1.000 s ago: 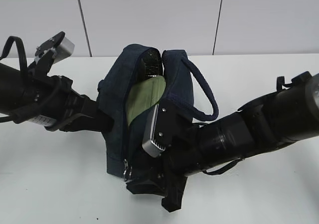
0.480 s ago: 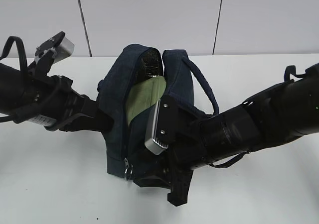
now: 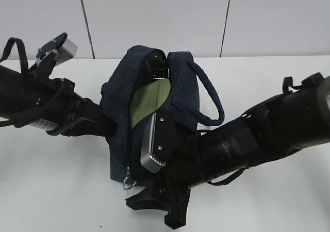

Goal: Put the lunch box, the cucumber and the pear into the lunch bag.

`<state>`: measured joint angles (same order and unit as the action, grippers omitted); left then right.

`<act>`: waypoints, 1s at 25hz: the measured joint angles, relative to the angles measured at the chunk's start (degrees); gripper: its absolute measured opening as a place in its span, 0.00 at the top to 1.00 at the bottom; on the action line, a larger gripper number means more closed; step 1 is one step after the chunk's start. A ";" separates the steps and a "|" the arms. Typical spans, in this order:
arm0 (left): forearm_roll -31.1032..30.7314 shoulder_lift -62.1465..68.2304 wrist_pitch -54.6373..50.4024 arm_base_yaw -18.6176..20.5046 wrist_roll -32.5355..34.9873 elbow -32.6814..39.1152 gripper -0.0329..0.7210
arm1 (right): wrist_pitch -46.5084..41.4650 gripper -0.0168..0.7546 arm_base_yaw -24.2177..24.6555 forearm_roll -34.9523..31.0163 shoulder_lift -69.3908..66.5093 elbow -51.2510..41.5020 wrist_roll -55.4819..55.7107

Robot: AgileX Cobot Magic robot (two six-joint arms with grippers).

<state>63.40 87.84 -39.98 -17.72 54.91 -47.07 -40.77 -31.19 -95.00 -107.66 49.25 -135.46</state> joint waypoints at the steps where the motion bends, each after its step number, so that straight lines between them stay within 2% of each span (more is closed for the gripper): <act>1: 0.00 0.00 0.00 0.00 0.00 0.00 0.97 | 0.27 0.45 -0.65 -0.12 -0.47 0.11 -0.40; 14: 0.00 0.00 0.00 0.00 0.00 0.00 0.97 | 3.52 0.45 -1.77 -1.36 -2.84 0.58 -0.63; 18: 0.00 0.00 0.00 0.00 0.00 0.00 0.97 | 8.25 0.45 -1.77 -3.33 -2.84 0.58 -0.27; 25: 0.00 0.00 -0.05 0.00 0.00 0.00 0.97 | 9.04 0.45 -1.77 -6.14 -2.84 0.58 -0.13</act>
<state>63.40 87.84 -40.03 -17.72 54.91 -47.07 -31.73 -32.95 -101.15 -110.50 49.83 -135.59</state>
